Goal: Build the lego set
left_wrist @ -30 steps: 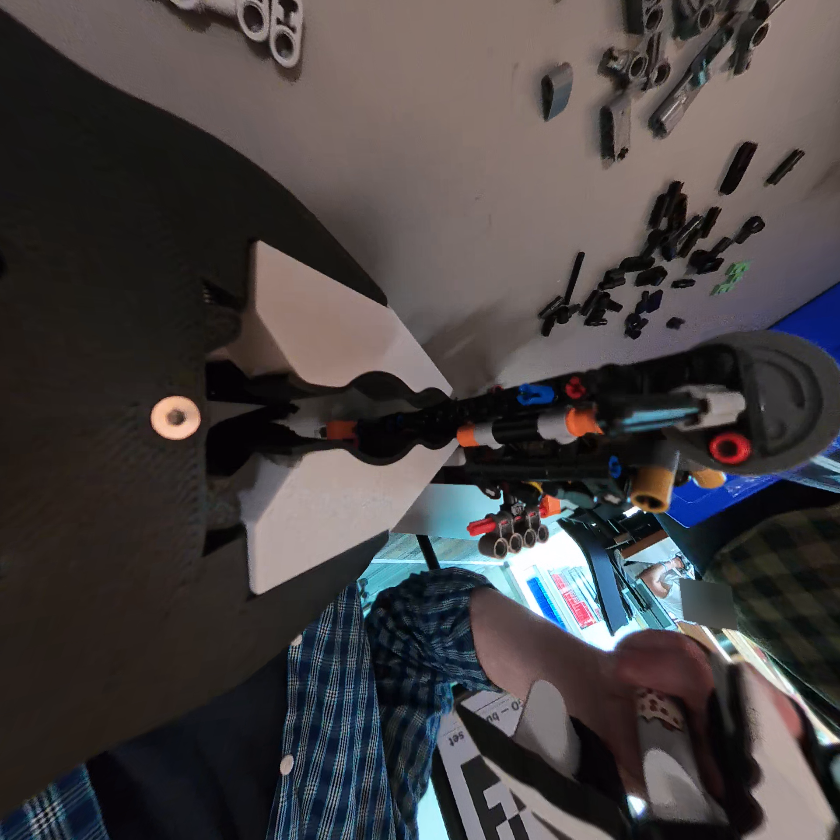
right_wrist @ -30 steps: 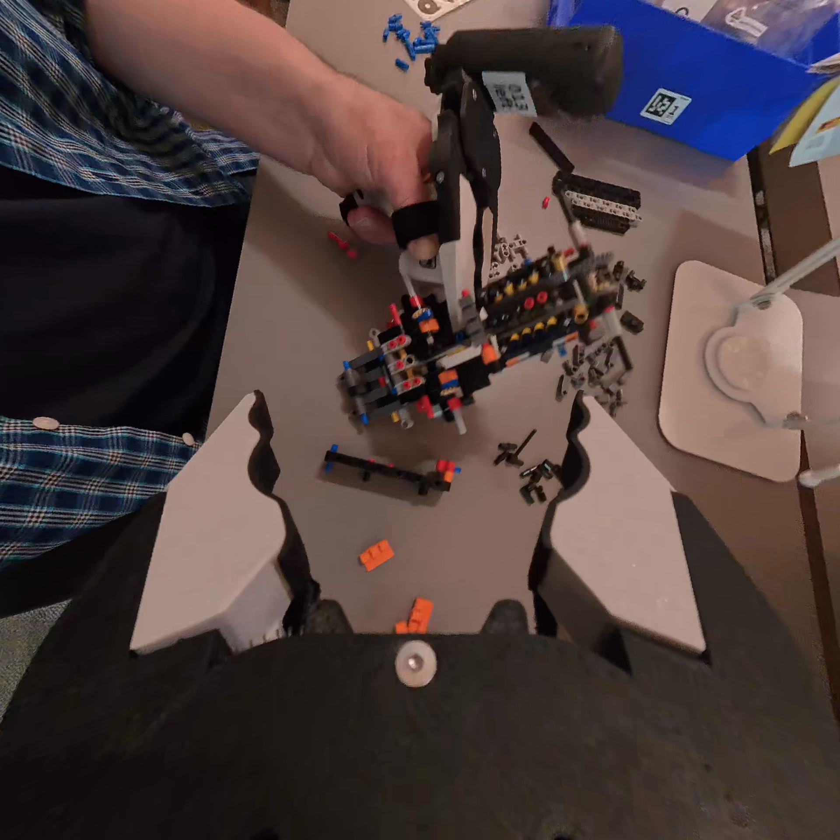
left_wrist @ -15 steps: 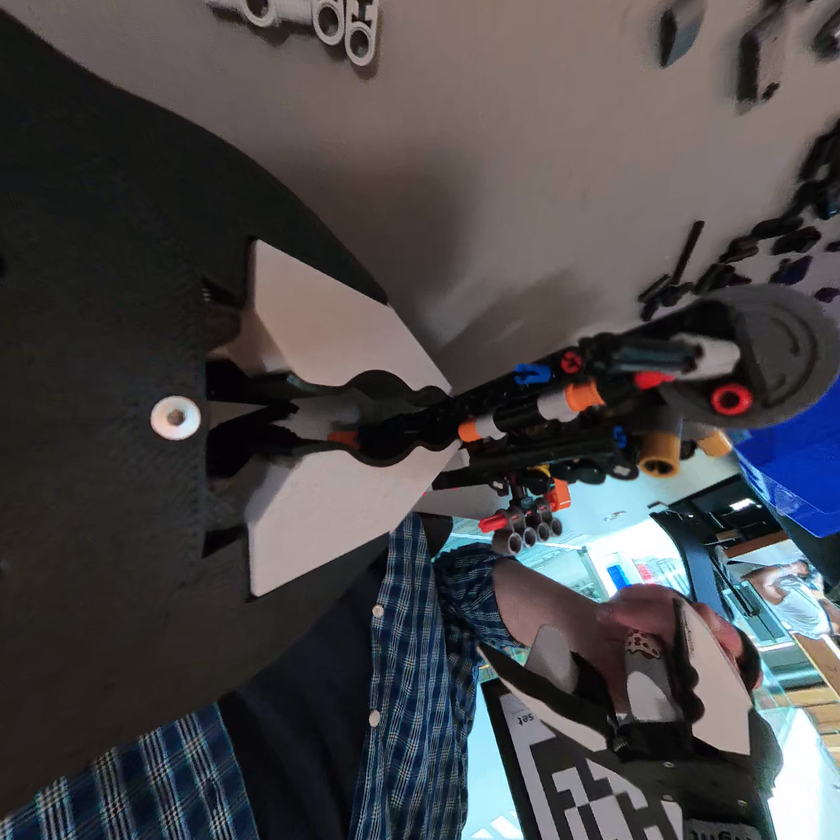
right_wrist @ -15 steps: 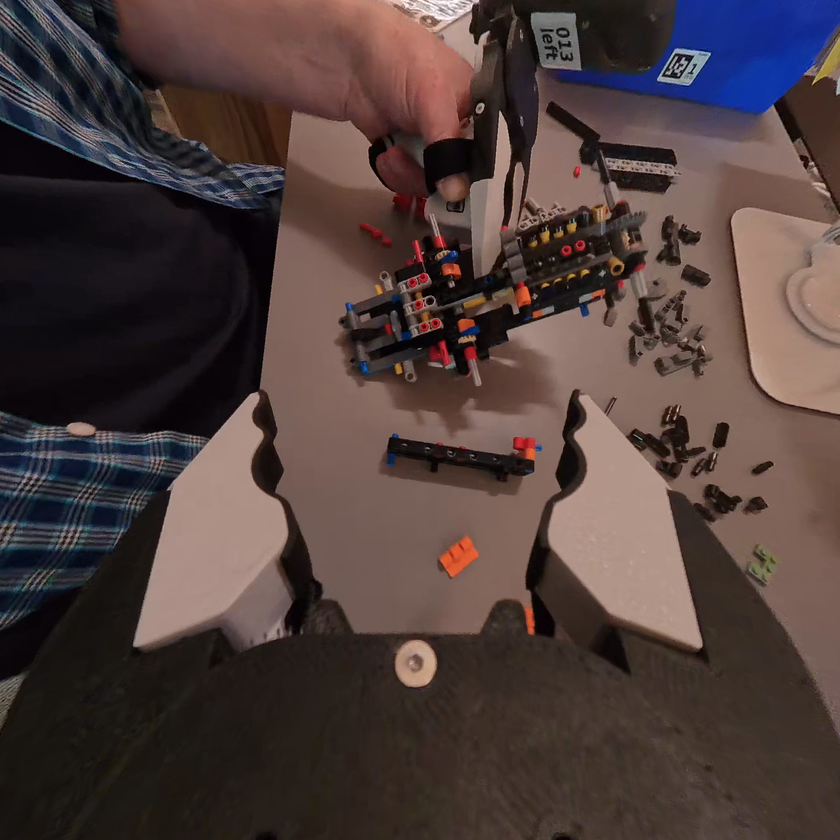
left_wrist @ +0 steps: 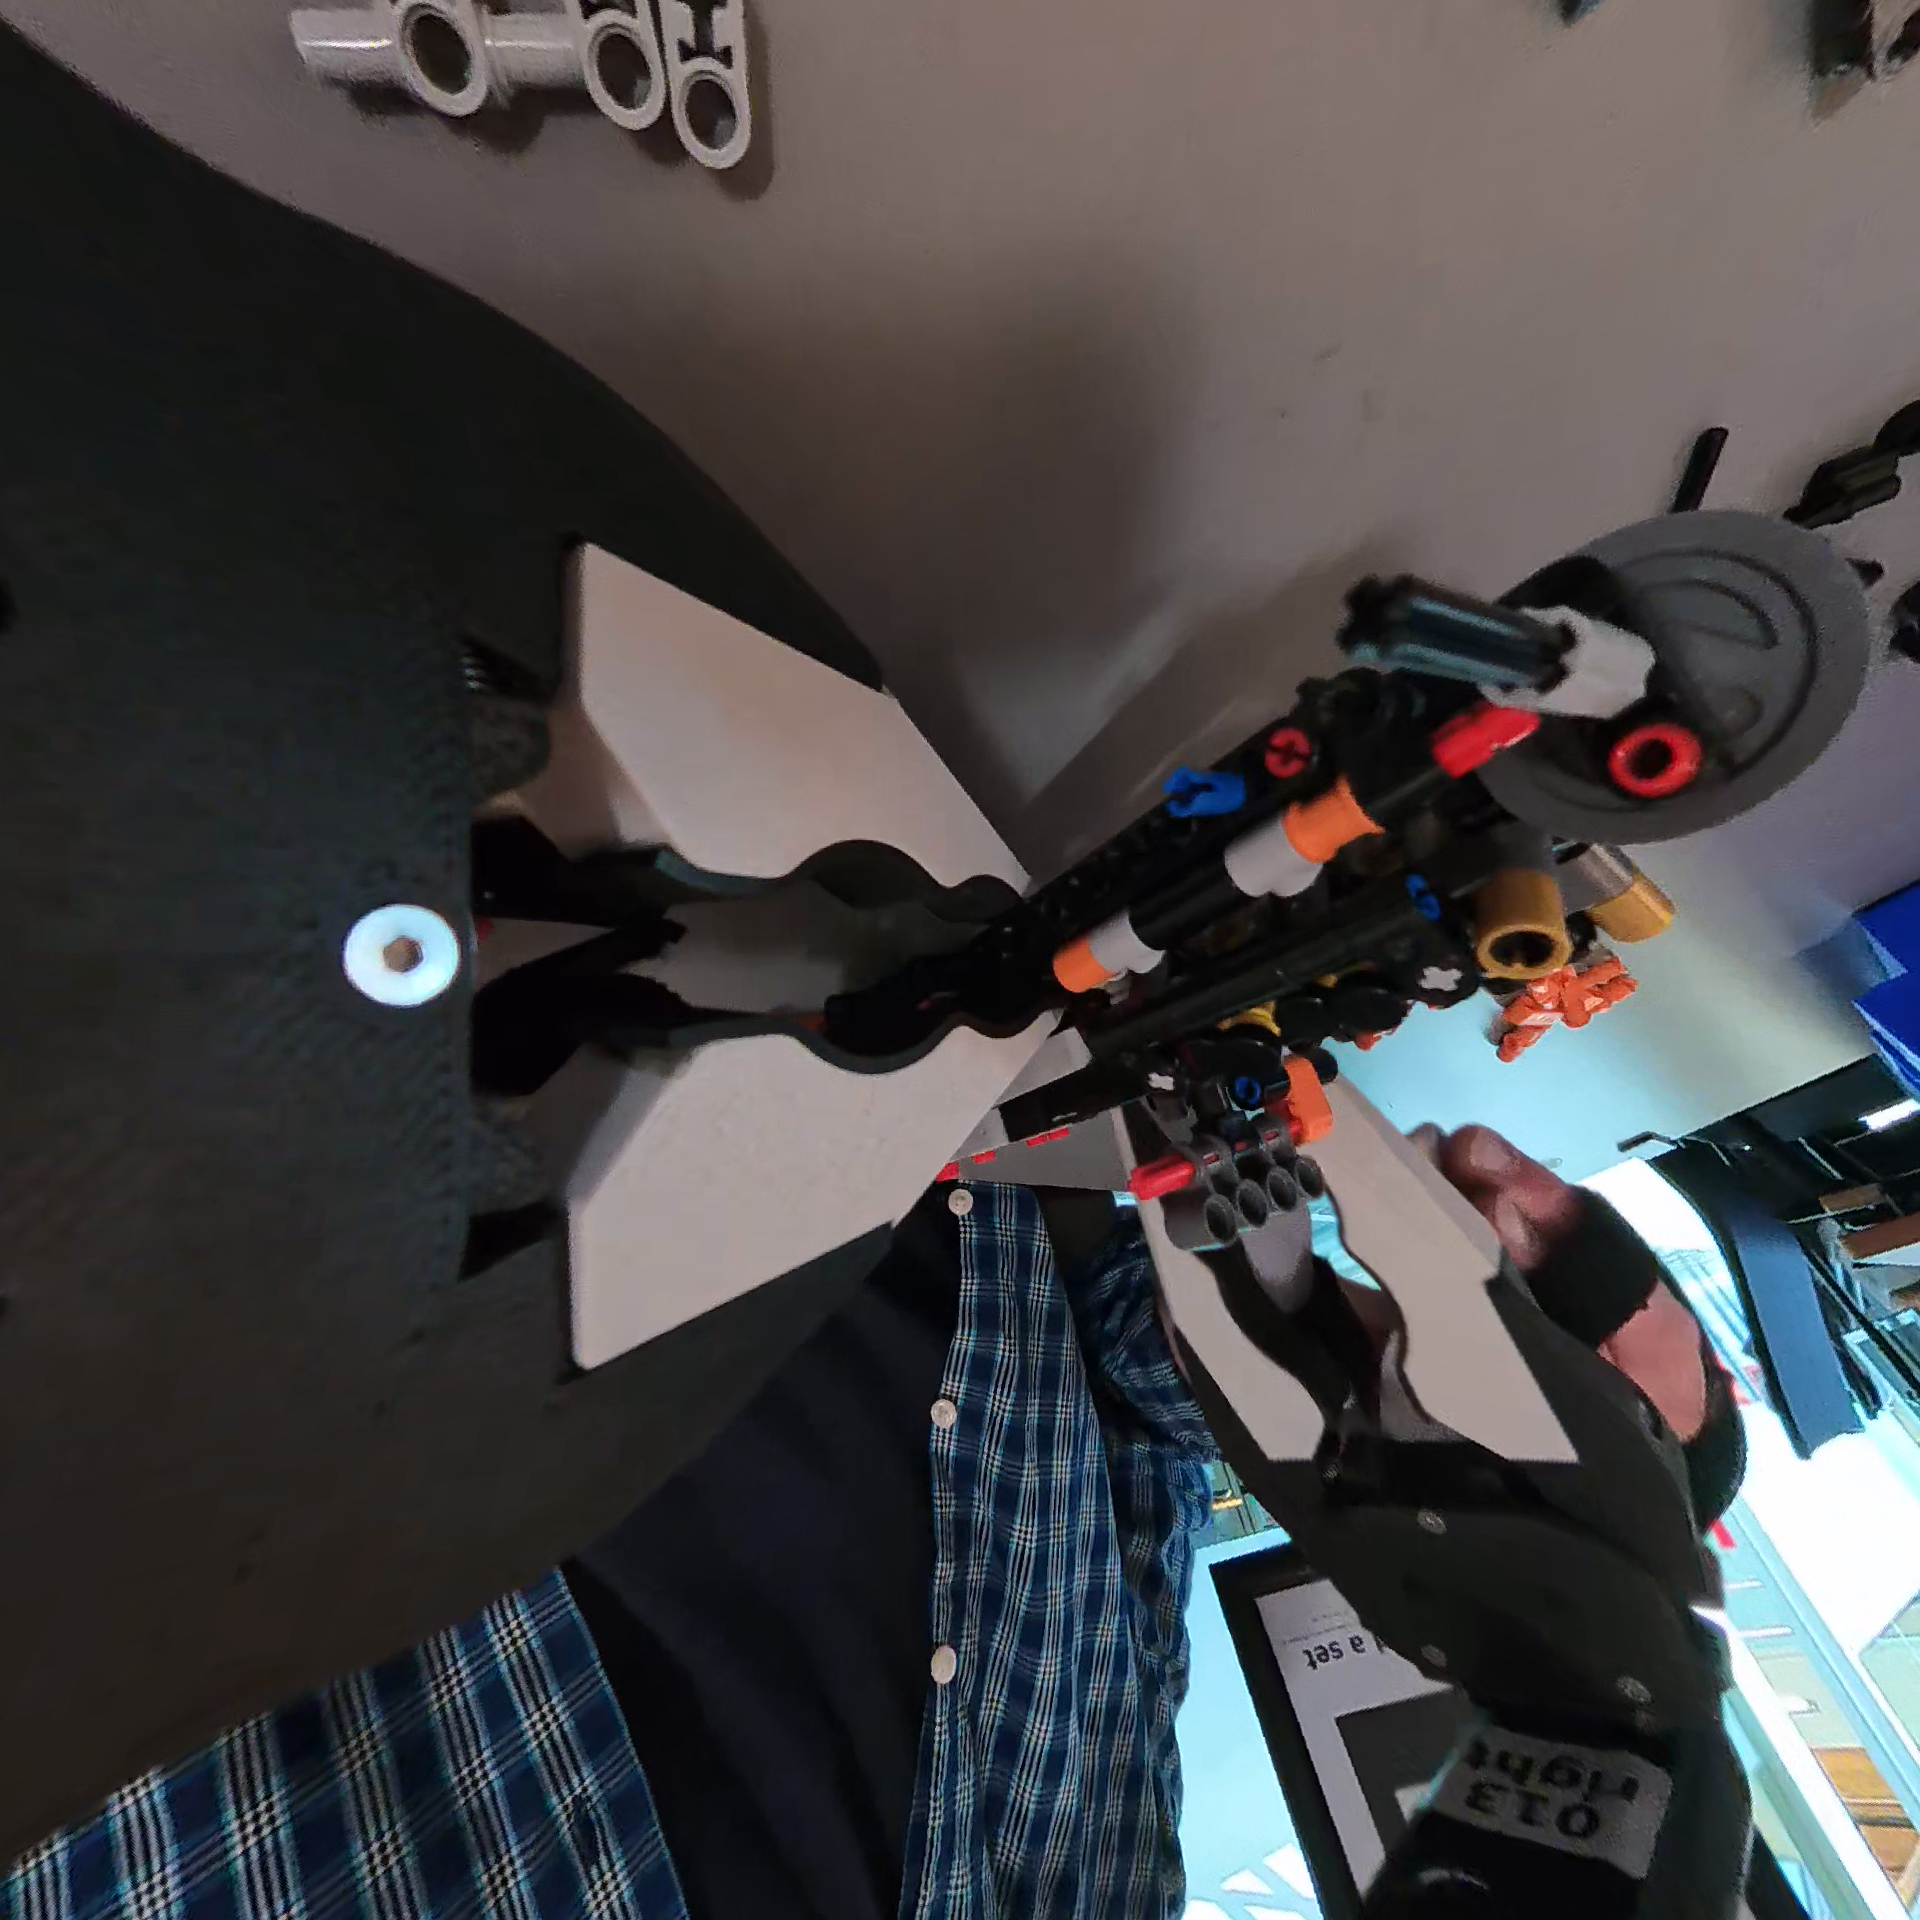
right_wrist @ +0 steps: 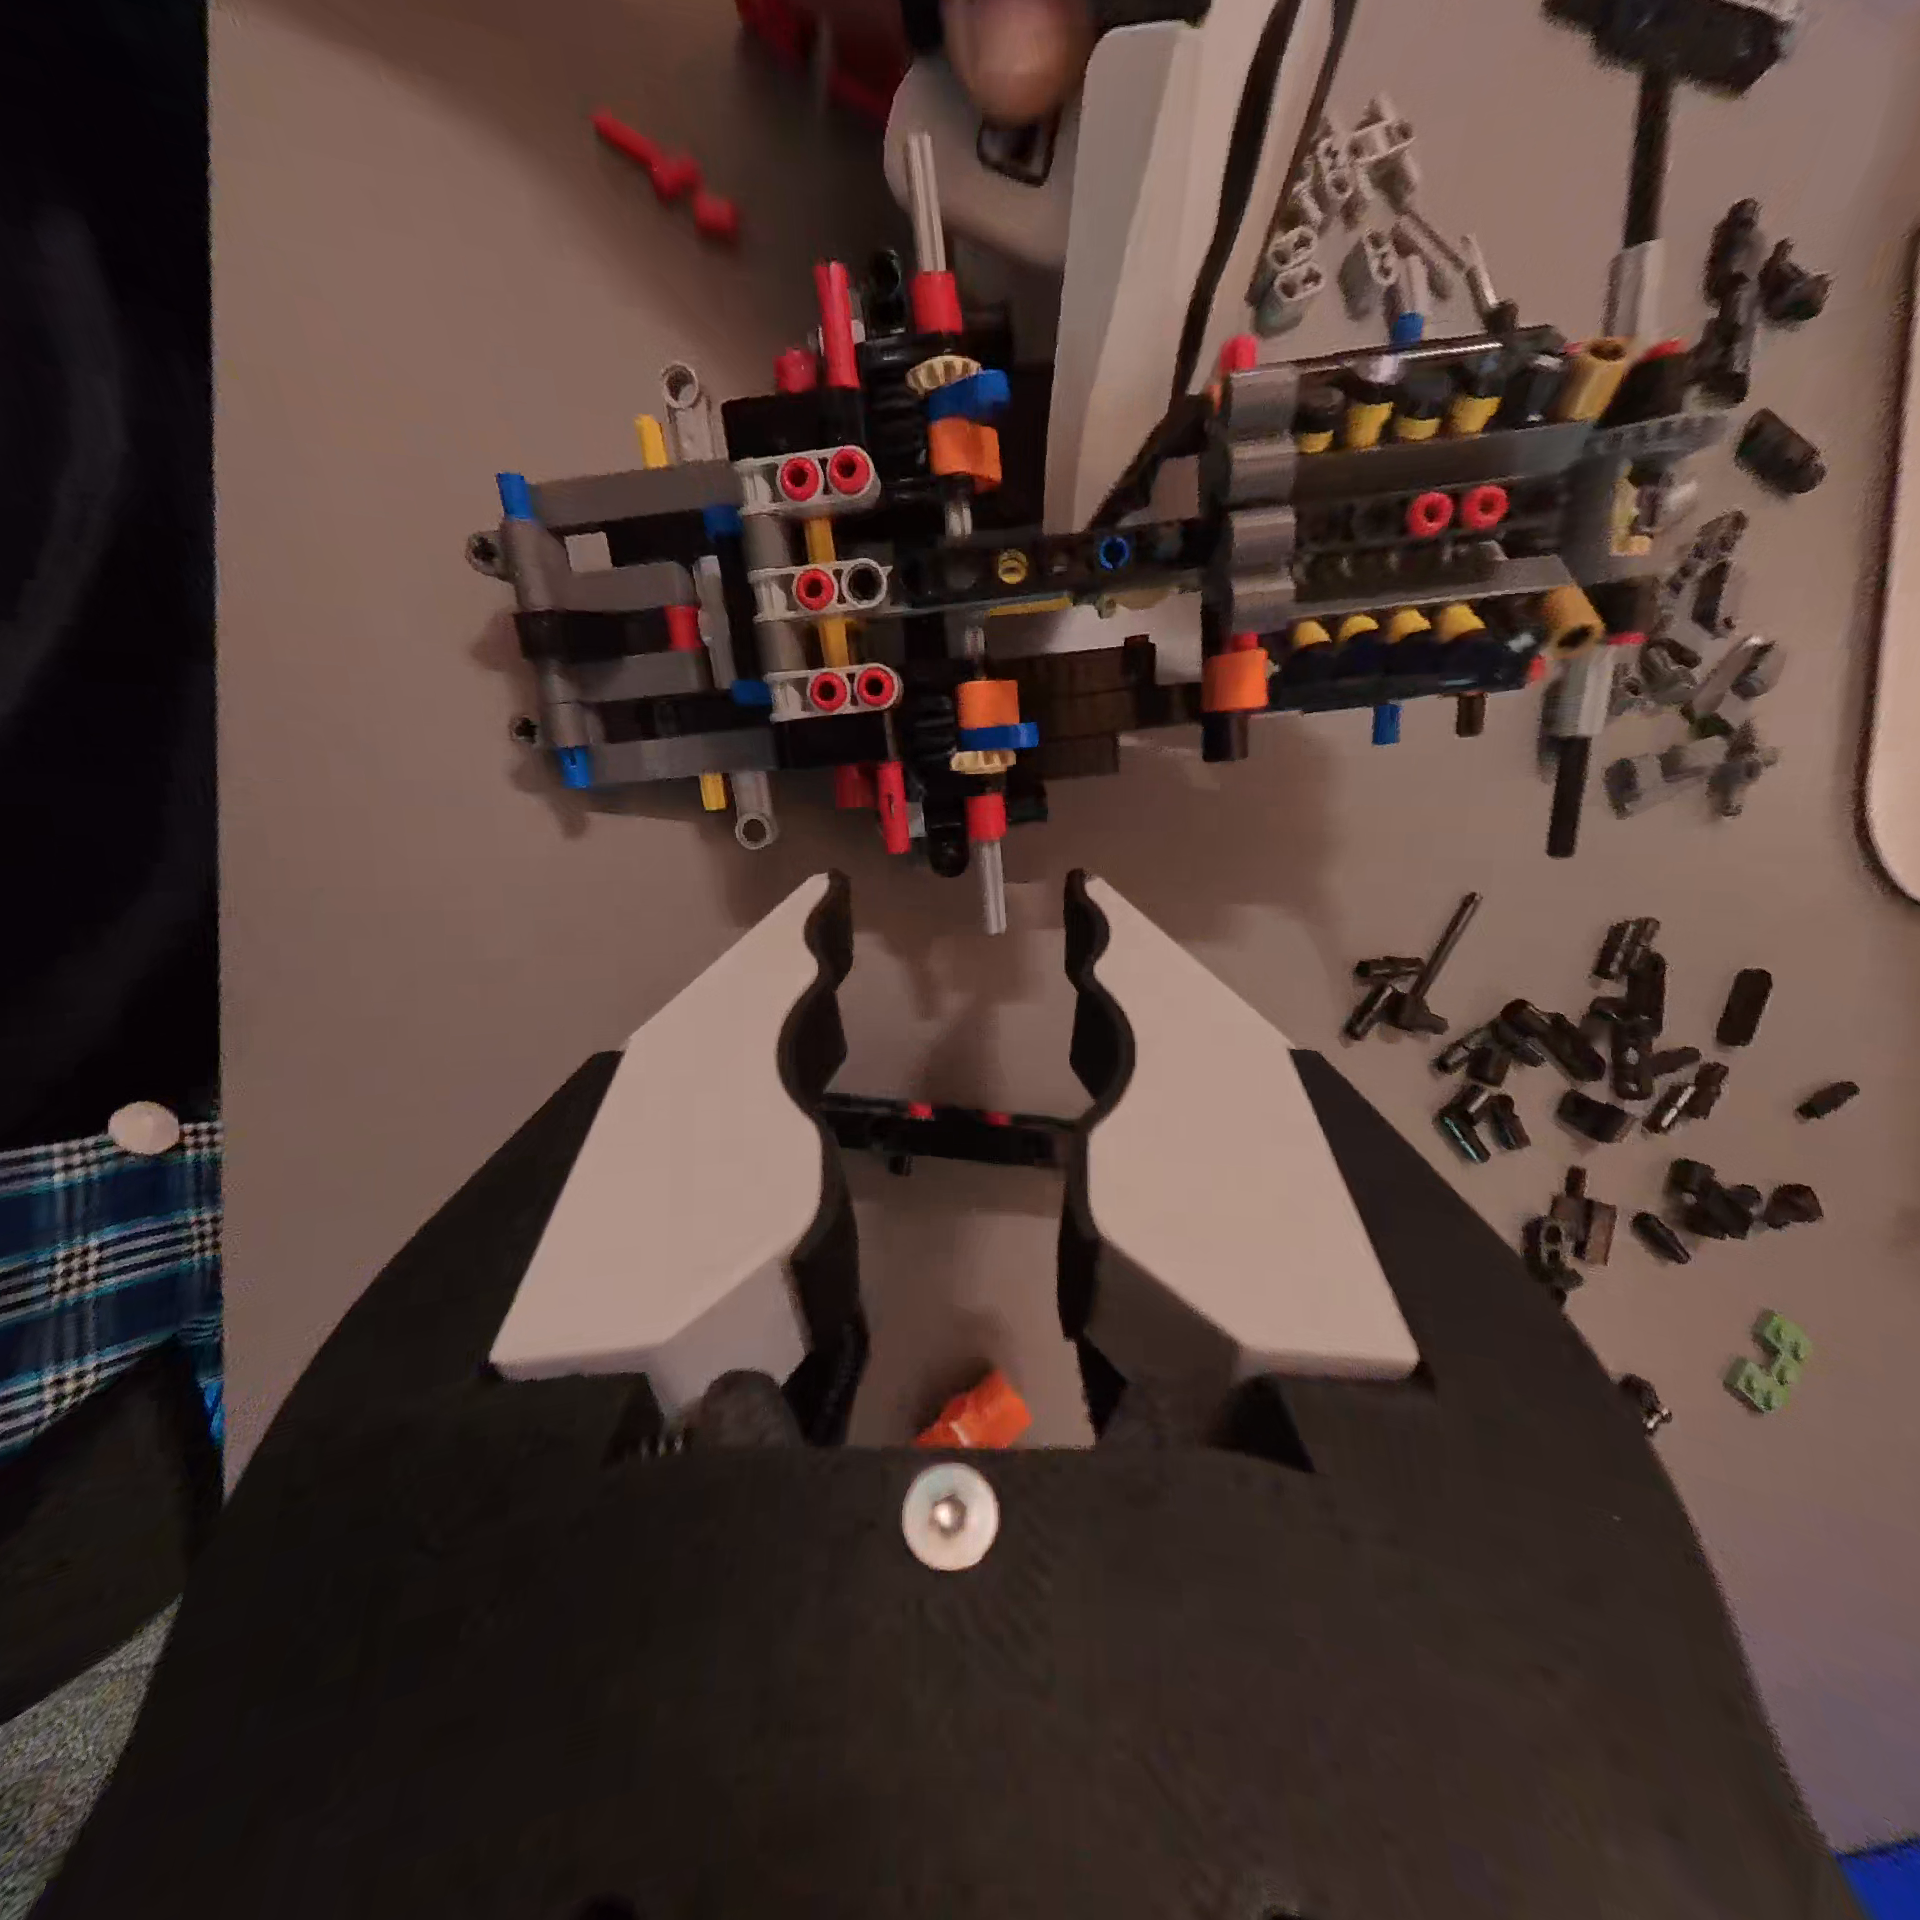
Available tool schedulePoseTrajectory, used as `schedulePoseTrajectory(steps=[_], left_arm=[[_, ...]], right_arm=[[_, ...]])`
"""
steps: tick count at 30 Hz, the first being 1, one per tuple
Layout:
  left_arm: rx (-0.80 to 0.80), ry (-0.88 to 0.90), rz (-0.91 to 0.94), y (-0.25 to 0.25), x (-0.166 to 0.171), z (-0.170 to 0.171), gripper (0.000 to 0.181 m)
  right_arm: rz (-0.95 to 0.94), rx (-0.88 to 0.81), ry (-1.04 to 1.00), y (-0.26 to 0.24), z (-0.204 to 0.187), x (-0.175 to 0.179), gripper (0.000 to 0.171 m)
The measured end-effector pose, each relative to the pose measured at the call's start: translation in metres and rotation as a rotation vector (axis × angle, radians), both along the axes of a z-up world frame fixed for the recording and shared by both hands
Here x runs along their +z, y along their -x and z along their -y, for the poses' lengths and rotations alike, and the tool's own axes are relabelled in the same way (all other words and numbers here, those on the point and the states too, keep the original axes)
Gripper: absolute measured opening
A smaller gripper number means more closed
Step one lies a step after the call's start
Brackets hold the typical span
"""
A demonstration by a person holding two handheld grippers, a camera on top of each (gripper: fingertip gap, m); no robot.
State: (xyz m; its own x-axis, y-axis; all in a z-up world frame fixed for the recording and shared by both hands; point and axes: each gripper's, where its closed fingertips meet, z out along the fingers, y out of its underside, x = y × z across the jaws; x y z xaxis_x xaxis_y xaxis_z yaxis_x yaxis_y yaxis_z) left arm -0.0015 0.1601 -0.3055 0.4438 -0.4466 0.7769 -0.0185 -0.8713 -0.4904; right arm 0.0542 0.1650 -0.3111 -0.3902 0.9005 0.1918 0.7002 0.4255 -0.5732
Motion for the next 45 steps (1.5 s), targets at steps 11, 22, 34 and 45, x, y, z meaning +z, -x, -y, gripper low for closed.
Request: schedulePoseTrajectory(steps=[11,22,34,45], left_arm=[[-0.044,0.011,-0.013,-0.001,-0.007,0.004,0.012],[-0.035,-0.037,-0.085,0.003,-0.011,0.001,0.022],[0.025,-0.210,-0.263,0.036,0.010,0.010,0.039],[-0.028,-0.308,-0.404,0.037,-0.003,0.040,0.044]], right_arm=[[0.055,0.061,0.027,0.014,0.011,-0.024,0.032],[0.067,0.054,0.023,0.015,0.010,-0.024,0.032],[0.081,0.059,0.056,0.017,0.015,-0.025,0.032],[0.065,0.045,0.140,0.025,0.022,-0.026,0.037]])
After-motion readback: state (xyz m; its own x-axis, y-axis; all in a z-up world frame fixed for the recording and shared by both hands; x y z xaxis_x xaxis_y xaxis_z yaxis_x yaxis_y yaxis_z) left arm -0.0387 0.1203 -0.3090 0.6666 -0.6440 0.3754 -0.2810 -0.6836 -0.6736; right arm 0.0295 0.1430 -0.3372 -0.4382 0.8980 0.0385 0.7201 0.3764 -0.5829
